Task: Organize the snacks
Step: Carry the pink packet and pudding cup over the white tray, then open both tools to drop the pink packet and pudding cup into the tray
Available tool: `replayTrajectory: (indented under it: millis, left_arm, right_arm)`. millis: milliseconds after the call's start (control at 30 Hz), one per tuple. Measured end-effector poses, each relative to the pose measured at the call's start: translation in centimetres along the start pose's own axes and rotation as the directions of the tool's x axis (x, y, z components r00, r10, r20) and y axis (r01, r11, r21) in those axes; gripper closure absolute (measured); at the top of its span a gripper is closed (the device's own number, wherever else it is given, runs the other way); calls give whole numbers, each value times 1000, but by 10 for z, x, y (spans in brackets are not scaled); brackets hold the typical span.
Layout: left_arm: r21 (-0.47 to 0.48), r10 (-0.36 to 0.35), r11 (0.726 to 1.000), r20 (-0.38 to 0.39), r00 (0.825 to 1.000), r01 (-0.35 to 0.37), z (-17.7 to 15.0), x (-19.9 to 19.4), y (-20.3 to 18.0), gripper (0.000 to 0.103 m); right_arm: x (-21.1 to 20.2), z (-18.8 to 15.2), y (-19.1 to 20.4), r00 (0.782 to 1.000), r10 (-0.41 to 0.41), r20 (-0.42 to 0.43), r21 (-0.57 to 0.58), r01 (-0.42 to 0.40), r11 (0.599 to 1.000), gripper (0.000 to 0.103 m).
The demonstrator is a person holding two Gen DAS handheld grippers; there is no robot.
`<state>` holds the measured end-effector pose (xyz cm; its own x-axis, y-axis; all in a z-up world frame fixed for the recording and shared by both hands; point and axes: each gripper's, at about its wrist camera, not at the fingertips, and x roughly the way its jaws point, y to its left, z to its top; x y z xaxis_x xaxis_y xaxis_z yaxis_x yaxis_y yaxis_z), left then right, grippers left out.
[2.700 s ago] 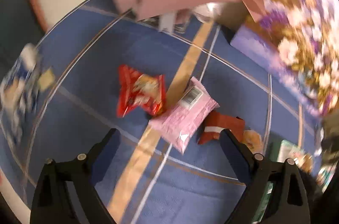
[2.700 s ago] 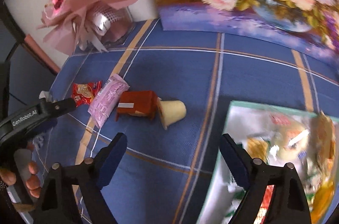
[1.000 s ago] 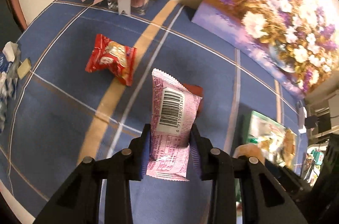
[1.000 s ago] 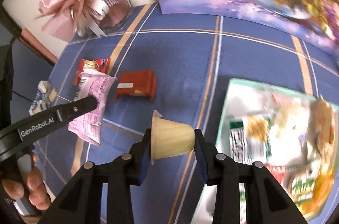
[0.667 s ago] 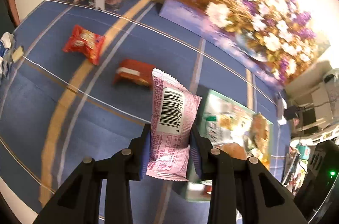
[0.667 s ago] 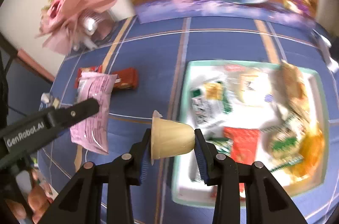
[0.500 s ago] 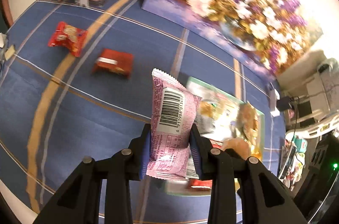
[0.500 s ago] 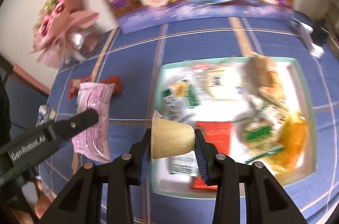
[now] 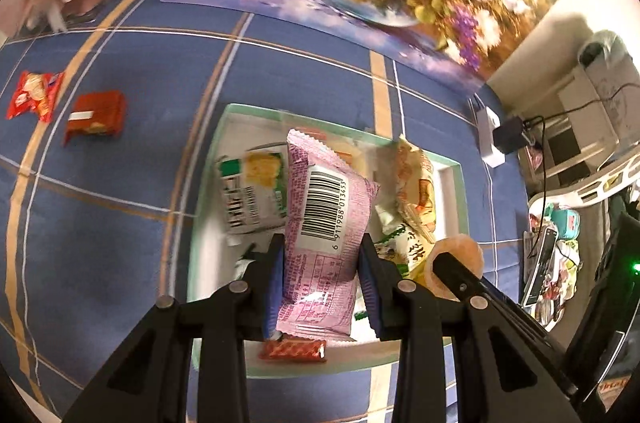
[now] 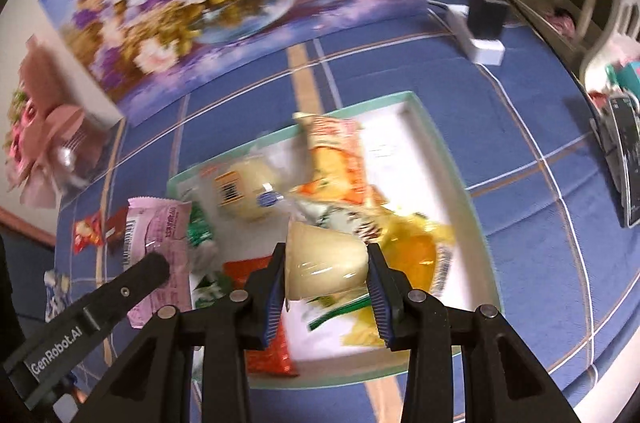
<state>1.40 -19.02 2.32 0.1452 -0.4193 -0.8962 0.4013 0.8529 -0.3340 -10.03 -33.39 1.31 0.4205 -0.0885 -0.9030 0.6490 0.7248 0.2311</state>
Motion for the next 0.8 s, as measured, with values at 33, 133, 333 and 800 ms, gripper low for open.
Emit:
replayTrajectory:
  millis: [33,133,333,800]
  left_arm:
    - [3,2,1000,-4,1000,-2,1,4,-2,67]
    - [6,1,1000,-22,1000,-1,1,15,-4,67]
    - [-3,-11,1000,-42,999,10,2,28,-4,67]
    - [7,6,1000,-67,998,-5,-1,36,-5,65]
  right_arm:
    - [3,2,-4,1000,-5,-7,6,6,1000,63]
    - [13,4,-10,1000,-5,-30,14,5,1000,63]
    - [25,5,-11,998,-16,-58,15,16,1000,63]
    - [37,3,-9,995,-45,-94,5,45,999,62]
